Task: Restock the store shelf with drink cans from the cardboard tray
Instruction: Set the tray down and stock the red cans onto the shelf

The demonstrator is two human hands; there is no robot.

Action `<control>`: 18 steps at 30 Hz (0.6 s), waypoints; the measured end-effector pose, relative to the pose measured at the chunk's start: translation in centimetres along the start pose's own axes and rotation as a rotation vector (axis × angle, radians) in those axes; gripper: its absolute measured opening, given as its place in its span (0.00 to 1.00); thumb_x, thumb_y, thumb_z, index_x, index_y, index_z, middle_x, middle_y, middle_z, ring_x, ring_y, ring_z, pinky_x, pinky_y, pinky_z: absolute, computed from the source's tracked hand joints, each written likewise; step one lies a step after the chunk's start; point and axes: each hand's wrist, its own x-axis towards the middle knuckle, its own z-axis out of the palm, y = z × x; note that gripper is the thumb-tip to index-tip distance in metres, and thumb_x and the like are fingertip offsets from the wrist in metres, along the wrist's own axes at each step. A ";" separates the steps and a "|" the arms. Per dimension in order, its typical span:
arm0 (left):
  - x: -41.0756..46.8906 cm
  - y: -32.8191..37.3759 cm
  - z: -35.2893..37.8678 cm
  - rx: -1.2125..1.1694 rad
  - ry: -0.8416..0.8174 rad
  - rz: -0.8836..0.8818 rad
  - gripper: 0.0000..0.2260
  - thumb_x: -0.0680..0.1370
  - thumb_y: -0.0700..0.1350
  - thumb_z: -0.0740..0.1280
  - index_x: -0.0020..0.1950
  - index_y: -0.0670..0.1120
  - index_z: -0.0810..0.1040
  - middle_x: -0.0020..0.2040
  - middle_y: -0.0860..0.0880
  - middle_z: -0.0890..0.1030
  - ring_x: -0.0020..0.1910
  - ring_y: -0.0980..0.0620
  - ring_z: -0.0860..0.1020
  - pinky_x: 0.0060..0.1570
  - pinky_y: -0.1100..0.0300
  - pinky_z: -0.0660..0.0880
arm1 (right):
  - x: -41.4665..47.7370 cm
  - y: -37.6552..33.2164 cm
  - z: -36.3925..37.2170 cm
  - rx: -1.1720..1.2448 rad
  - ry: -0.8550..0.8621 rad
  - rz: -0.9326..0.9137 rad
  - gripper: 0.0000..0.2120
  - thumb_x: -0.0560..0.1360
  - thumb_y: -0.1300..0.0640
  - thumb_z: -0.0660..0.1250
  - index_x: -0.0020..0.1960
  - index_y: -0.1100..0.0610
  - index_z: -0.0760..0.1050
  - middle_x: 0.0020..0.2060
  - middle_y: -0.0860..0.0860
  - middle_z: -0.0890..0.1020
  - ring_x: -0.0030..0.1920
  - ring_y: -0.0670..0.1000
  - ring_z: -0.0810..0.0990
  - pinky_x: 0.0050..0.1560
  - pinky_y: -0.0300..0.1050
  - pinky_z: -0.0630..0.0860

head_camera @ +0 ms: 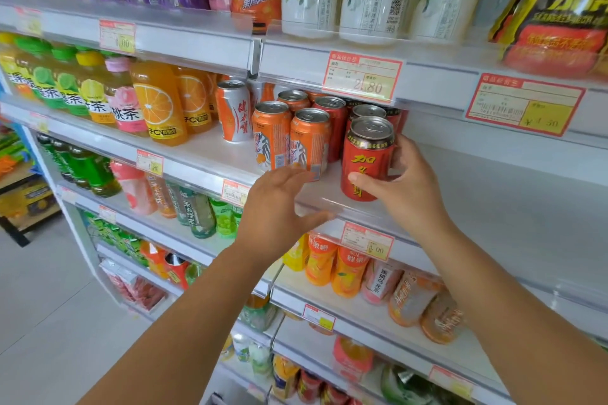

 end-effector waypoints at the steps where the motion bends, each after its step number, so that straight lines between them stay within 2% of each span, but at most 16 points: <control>1: -0.4 -0.9 0.8 0.037 0.010 0.013 0.31 0.66 0.63 0.75 0.63 0.47 0.80 0.61 0.48 0.81 0.62 0.46 0.77 0.63 0.48 0.73 | 0.1 0.2 0.2 -0.003 -0.005 0.006 0.38 0.63 0.52 0.80 0.68 0.46 0.68 0.55 0.40 0.79 0.53 0.39 0.78 0.57 0.38 0.74; 3: -0.9 -2.1 2.1 0.036 0.028 -0.001 0.31 0.65 0.62 0.75 0.63 0.46 0.79 0.61 0.48 0.80 0.63 0.44 0.76 0.63 0.43 0.73 | 0.3 0.4 0.8 -0.018 -0.010 0.013 0.36 0.64 0.53 0.80 0.67 0.46 0.68 0.52 0.39 0.78 0.50 0.35 0.77 0.53 0.35 0.73; 4: -1.2 -2.4 2.5 0.015 0.040 -0.009 0.32 0.66 0.62 0.74 0.64 0.46 0.79 0.62 0.48 0.79 0.65 0.44 0.74 0.64 0.41 0.72 | 0.4 0.7 1.2 -0.029 -0.018 0.021 0.35 0.64 0.53 0.80 0.67 0.46 0.68 0.53 0.40 0.78 0.50 0.36 0.77 0.54 0.36 0.73; 7: -1.7 -3.0 3.2 -0.030 0.066 -0.003 0.32 0.67 0.65 0.70 0.65 0.47 0.77 0.63 0.49 0.78 0.70 0.45 0.70 0.66 0.39 0.69 | 1.1 1.1 2.1 -0.098 -0.021 0.031 0.38 0.61 0.47 0.80 0.67 0.46 0.67 0.60 0.49 0.75 0.55 0.47 0.78 0.60 0.47 0.75; 10: -1.6 -3.2 3.3 -0.027 0.063 0.007 0.31 0.68 0.66 0.68 0.63 0.47 0.78 0.63 0.49 0.78 0.70 0.45 0.70 0.66 0.38 0.69 | 1.6 1.3 2.7 -0.104 -0.006 0.038 0.42 0.59 0.45 0.80 0.67 0.49 0.64 0.62 0.52 0.75 0.58 0.50 0.78 0.61 0.53 0.75; 14: -1.4 -3.4 3.3 -0.004 0.050 0.031 0.31 0.68 0.66 0.67 0.62 0.47 0.78 0.62 0.49 0.78 0.70 0.45 0.70 0.66 0.38 0.69 | 1.9 1.2 3.6 -0.129 0.017 0.034 0.37 0.63 0.48 0.80 0.63 0.52 0.62 0.60 0.51 0.73 0.56 0.50 0.77 0.57 0.48 0.76; 18: -1.2 -3.6 3.1 0.035 -0.012 0.032 0.32 0.68 0.68 0.65 0.64 0.48 0.77 0.64 0.49 0.78 0.71 0.46 0.69 0.67 0.40 0.68 | 1.9 1.0 4.0 -0.154 0.017 0.044 0.38 0.65 0.49 0.79 0.65 0.54 0.60 0.62 0.51 0.70 0.56 0.46 0.72 0.53 0.39 0.68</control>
